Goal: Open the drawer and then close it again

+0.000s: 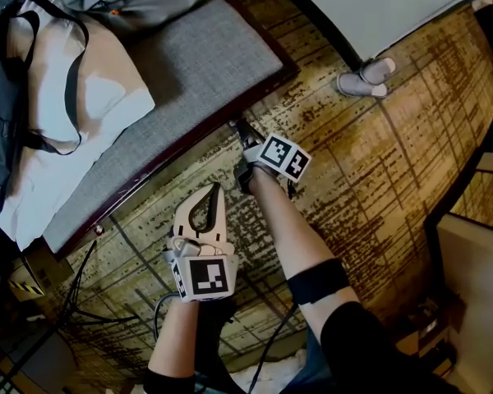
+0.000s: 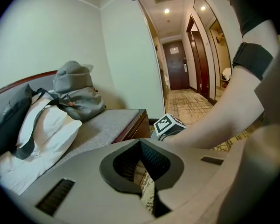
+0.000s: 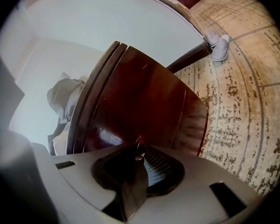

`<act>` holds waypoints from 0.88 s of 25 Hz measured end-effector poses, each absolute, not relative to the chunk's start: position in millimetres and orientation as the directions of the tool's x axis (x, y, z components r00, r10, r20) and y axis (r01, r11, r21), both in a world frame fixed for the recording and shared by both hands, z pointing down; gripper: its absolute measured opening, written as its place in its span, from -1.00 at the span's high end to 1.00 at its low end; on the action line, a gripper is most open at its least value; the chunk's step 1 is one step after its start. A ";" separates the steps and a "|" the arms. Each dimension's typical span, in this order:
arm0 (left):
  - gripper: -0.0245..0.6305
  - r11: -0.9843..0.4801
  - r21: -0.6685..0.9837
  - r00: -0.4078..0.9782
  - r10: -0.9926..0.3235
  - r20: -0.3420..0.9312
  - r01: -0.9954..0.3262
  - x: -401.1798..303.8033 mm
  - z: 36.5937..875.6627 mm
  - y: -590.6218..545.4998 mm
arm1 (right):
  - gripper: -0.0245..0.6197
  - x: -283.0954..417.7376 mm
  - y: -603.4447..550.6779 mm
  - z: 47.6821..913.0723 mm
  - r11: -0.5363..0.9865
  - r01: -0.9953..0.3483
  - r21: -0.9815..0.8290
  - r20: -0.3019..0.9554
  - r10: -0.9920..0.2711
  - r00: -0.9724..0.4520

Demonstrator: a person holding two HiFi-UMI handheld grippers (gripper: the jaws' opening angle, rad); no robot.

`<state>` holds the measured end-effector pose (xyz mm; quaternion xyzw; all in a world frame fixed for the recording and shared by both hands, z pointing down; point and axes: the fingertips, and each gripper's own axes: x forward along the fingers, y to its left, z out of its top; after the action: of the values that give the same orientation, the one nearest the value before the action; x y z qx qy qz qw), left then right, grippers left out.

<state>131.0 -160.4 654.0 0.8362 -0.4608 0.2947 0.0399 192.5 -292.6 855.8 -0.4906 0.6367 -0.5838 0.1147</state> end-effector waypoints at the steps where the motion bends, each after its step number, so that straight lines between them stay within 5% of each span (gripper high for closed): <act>1: 0.92 -0.571 -0.205 0.401 -0.747 0.530 -0.795 130.8 653.9 -159.6 | 0.69 192.8 -292.0 855.7 -0.162 -0.489 -0.857 0.425 -0.759 -0.493; 22: 0.92 -0.634 -0.174 0.459 -0.697 0.551 -0.754 165.2 613.8 -111.0 | 0.69 250.9 -179.3 855.0 -0.254 -0.524 -0.813 0.527 -0.704 -0.476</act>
<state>165.2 -111.0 613.8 0.8528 -0.4252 0.2995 0.0473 250.9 -179.3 855.0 -0.5066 0.6064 -0.6084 0.0741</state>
